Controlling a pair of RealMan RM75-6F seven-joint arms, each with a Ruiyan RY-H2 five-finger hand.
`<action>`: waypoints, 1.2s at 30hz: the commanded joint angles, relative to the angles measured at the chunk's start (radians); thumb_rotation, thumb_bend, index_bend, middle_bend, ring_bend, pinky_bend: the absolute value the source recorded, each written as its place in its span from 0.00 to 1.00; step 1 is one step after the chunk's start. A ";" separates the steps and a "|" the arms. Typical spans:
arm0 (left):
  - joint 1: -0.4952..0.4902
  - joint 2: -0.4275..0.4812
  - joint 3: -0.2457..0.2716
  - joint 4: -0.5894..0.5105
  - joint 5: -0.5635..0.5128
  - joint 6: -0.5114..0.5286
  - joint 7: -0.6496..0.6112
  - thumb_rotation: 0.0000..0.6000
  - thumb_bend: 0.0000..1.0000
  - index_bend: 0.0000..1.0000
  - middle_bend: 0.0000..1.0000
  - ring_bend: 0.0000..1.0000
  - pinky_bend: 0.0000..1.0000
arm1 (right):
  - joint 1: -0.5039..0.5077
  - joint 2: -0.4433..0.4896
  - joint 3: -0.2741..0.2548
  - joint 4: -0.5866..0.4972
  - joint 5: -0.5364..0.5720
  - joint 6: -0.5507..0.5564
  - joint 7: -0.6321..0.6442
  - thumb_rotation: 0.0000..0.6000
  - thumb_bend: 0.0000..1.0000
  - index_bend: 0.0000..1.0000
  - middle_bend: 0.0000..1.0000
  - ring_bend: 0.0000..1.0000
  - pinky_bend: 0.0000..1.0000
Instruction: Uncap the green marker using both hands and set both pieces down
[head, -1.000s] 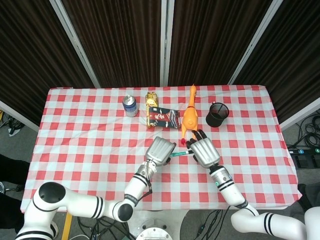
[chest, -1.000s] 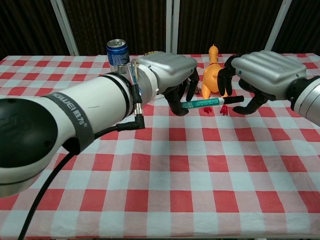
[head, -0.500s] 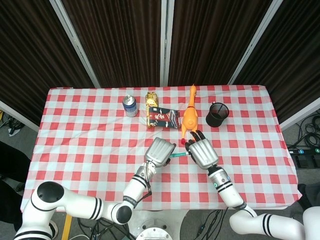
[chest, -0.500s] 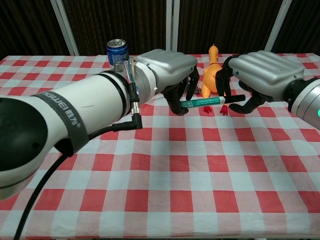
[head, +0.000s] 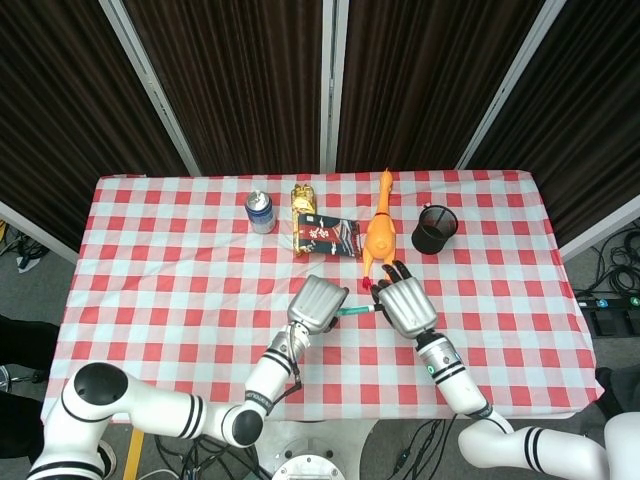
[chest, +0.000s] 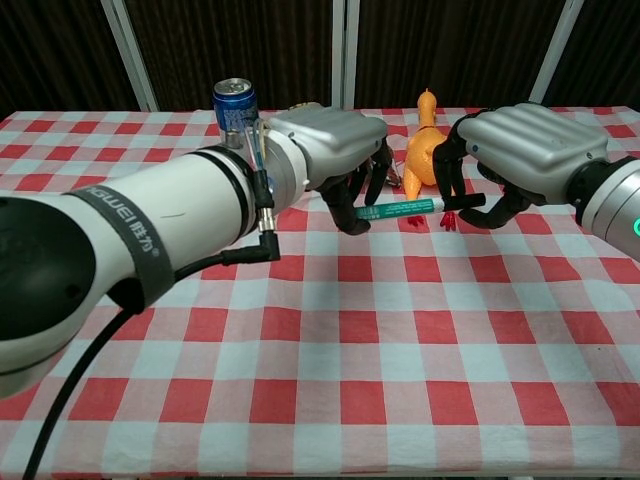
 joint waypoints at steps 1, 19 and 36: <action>0.000 0.001 0.000 0.001 -0.001 0.000 0.001 1.00 0.43 0.57 0.61 0.60 0.64 | 0.001 -0.001 -0.004 0.004 0.005 -0.003 -0.010 1.00 0.19 0.55 0.51 0.18 0.16; -0.013 -0.025 0.017 0.043 -0.004 -0.002 0.029 1.00 0.42 0.57 0.61 0.60 0.64 | 0.029 -0.001 0.015 -0.026 0.060 -0.022 -0.089 1.00 0.15 0.53 0.52 0.21 0.16; -0.004 -0.015 0.019 0.022 -0.003 0.001 0.030 1.00 0.42 0.57 0.61 0.59 0.64 | 0.036 -0.016 0.007 -0.020 0.081 -0.008 -0.109 1.00 0.24 0.63 0.58 0.25 0.18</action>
